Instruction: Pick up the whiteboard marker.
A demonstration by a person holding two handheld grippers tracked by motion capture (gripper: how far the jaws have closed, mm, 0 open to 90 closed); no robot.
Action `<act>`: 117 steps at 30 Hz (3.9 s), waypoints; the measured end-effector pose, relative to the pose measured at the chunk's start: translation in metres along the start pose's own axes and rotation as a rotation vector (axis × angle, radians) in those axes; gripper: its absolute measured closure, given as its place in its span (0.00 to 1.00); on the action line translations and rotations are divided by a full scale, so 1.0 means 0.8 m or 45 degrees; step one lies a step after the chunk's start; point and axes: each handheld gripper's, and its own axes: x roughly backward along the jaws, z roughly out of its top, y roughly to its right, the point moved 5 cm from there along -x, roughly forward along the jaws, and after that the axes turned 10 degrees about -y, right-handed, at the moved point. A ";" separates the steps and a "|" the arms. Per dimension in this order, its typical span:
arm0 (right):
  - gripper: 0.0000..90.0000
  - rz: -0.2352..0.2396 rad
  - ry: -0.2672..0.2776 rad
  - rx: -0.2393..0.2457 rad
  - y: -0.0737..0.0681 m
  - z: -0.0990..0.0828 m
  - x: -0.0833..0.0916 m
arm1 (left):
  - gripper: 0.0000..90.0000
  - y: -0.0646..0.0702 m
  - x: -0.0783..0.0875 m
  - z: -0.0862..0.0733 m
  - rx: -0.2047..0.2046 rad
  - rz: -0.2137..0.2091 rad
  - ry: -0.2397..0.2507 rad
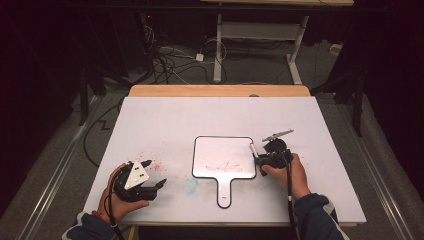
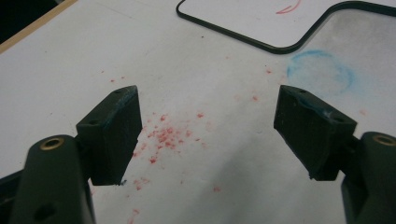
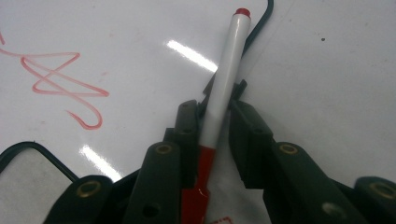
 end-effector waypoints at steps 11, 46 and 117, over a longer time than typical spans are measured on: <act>0.91 -0.020 0.020 0.021 0.001 -0.001 0.000 | 0.25 0.002 -0.003 0.000 -0.006 -0.012 -0.012; 0.91 0.122 0.467 0.140 -0.044 0.008 0.068 | 0.30 0.007 -0.012 0.024 0.064 -0.099 0.045; 0.49 0.259 0.621 0.431 -0.134 0.000 0.048 | 0.87 0.069 -0.044 0.174 0.178 -0.597 0.429</act>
